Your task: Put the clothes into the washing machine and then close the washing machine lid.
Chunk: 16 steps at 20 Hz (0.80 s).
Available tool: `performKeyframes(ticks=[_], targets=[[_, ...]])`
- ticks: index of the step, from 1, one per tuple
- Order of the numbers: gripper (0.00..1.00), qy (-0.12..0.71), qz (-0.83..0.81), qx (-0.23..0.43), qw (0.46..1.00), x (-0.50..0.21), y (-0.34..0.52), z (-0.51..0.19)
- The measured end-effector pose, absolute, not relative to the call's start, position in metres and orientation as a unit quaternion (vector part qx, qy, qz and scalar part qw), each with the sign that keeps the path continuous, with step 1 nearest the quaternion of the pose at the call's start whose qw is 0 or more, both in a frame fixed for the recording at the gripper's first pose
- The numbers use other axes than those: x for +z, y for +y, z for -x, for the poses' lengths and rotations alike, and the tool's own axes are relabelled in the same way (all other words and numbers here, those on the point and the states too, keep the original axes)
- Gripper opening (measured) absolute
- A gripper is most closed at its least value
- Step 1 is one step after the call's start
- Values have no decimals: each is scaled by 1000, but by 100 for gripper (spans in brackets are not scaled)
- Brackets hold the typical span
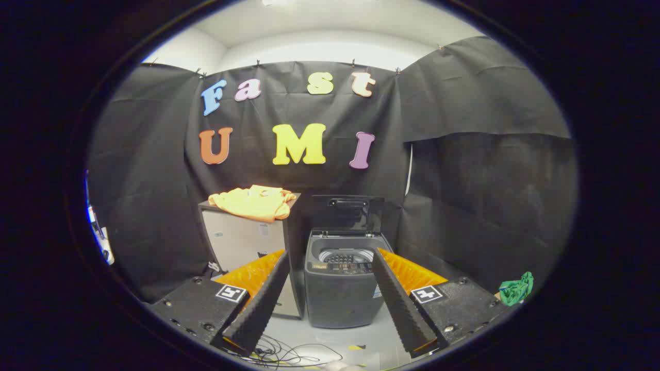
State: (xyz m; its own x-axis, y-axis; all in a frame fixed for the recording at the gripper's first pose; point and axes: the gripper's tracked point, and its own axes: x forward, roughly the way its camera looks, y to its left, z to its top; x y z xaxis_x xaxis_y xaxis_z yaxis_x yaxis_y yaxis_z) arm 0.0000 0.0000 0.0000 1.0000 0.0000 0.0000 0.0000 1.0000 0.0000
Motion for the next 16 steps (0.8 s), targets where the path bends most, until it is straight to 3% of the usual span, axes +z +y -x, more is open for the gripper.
performKeyframes(ticks=[16], targets=[[100,-34,-7,23,999,116,89,-96]])
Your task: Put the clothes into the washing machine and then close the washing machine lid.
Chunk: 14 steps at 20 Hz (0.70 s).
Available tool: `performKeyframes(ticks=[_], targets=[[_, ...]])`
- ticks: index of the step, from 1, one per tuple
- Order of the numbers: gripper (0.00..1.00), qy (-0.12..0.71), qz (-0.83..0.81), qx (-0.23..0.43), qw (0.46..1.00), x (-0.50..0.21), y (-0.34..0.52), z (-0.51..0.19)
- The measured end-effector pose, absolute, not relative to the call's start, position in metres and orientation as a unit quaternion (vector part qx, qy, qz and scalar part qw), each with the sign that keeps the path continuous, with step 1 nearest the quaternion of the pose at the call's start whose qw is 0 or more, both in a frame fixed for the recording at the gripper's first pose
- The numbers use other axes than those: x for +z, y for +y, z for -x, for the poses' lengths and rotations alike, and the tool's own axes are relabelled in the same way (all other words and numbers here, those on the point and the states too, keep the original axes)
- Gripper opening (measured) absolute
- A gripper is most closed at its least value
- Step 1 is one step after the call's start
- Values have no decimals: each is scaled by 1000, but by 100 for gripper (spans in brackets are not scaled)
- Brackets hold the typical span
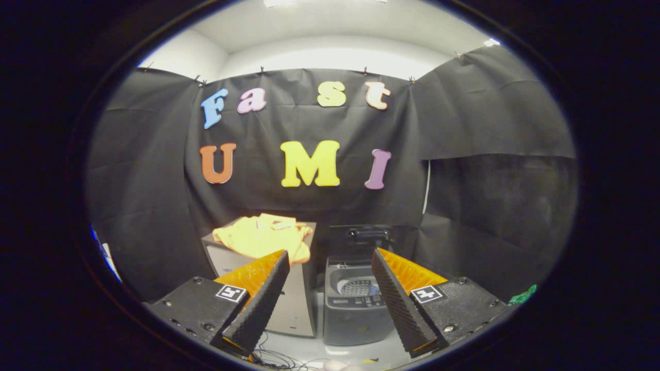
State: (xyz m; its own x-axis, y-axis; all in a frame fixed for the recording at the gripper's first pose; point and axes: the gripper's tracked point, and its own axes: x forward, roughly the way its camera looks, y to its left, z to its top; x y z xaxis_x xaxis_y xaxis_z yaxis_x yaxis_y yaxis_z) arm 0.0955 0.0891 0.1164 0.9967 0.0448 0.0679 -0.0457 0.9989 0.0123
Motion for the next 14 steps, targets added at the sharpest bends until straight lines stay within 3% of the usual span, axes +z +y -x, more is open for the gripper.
performKeyframes(ticks=[14], targets=[[100,-18,-35,95,995,232,229,-305]])
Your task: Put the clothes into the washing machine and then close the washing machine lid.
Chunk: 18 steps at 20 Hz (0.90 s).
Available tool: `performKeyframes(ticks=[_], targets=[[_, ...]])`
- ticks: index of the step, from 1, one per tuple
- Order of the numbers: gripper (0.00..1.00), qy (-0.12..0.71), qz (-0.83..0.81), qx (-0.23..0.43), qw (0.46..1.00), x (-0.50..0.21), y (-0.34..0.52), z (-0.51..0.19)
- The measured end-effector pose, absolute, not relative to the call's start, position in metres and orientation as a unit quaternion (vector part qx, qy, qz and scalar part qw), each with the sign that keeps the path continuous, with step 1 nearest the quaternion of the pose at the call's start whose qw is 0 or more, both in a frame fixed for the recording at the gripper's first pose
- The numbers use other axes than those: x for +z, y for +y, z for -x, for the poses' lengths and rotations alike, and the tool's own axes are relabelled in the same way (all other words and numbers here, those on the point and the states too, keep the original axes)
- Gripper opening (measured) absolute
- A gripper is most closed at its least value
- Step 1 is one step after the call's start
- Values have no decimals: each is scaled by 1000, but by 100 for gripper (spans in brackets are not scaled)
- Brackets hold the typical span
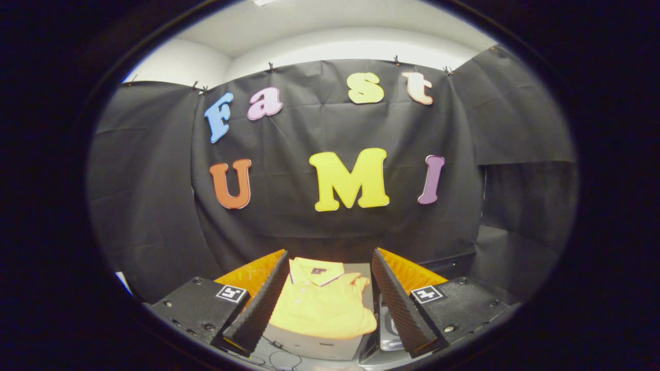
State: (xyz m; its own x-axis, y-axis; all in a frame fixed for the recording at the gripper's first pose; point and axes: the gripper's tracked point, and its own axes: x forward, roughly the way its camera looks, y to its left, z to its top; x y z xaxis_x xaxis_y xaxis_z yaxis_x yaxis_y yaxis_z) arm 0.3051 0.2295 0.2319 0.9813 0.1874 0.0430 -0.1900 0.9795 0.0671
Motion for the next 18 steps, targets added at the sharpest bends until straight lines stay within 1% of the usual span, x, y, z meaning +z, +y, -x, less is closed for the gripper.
performKeyframes(ticks=[4,8,12,18], targets=[[100,32,-43,102,993,219,264,-365],[100,73,-37,104,991,196,290,-411],[100,137,-27,98,985,148,313,-448],[100,222,-3,81,972,71,332,-484]])
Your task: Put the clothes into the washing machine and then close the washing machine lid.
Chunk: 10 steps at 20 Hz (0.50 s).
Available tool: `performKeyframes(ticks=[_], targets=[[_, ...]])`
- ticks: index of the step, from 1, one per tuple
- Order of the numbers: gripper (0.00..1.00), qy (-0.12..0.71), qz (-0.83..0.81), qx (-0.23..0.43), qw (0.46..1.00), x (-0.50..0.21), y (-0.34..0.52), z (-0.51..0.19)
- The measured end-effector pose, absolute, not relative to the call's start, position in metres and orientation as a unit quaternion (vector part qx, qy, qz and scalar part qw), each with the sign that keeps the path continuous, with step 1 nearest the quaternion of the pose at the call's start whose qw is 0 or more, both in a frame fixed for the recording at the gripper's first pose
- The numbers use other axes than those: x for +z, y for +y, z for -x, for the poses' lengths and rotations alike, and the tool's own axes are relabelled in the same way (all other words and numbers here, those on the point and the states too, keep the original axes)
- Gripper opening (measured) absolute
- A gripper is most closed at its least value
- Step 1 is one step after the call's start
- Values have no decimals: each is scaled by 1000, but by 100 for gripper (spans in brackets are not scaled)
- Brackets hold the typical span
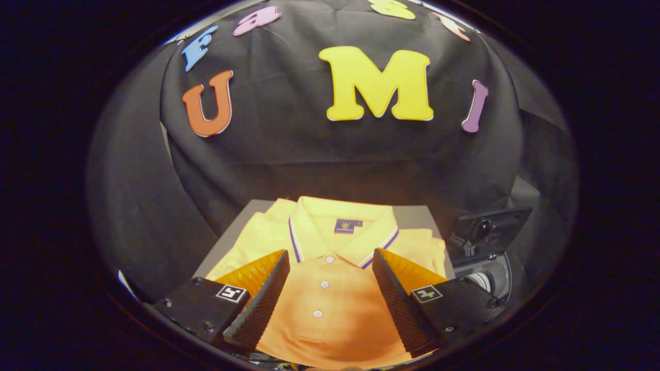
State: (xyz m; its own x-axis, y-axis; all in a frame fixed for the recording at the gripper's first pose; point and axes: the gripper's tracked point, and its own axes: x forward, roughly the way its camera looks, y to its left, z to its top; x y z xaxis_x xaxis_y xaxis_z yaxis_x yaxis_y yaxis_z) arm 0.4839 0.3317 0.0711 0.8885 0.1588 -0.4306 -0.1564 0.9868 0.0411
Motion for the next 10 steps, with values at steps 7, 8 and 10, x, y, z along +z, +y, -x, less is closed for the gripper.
performKeyframes(ticks=[7,8,10], targets=[[100,250,13,60,966,37,337,-495],[99,252,8,56,966,37,337,-496],[98,254,3,55,966,36,336,-496]])
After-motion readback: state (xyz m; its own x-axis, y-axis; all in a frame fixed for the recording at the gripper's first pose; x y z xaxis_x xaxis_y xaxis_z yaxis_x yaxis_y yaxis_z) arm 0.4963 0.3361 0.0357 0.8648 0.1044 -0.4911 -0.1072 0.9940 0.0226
